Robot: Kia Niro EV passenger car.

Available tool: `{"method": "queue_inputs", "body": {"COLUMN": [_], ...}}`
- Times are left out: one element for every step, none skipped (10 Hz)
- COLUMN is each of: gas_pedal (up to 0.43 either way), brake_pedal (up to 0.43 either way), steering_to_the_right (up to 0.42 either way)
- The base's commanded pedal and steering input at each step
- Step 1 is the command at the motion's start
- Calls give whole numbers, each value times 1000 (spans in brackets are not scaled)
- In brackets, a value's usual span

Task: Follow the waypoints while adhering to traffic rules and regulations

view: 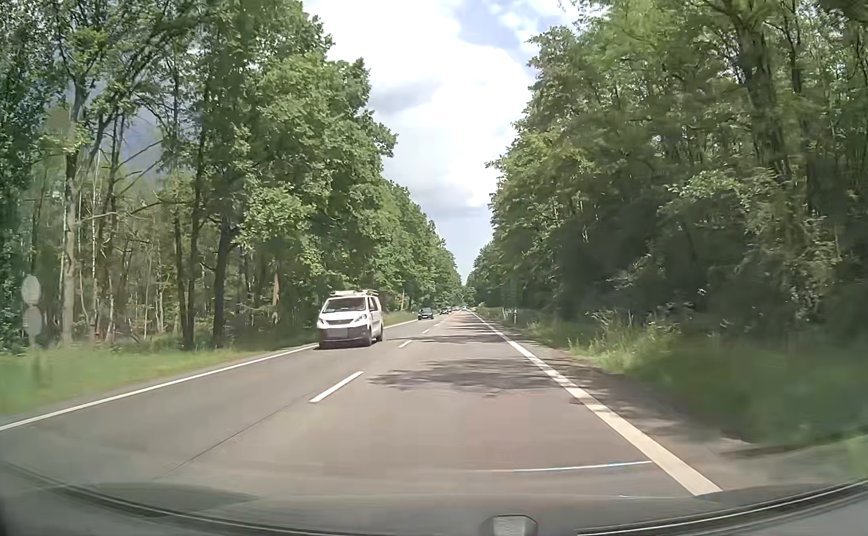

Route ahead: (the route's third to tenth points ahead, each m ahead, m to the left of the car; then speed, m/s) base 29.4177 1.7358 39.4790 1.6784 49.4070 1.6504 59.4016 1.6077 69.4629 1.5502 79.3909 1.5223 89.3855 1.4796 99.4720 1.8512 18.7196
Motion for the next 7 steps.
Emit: {"method": "queue_inputs", "body": {"gas_pedal": [130, 130, 130, 130, 130, 130, 130], "brake_pedal": [37, 37, 37, 37, 37, 37, 37], "steering_to_the_right": [-1, -1, -1, -1, -1, -1, -1]}}
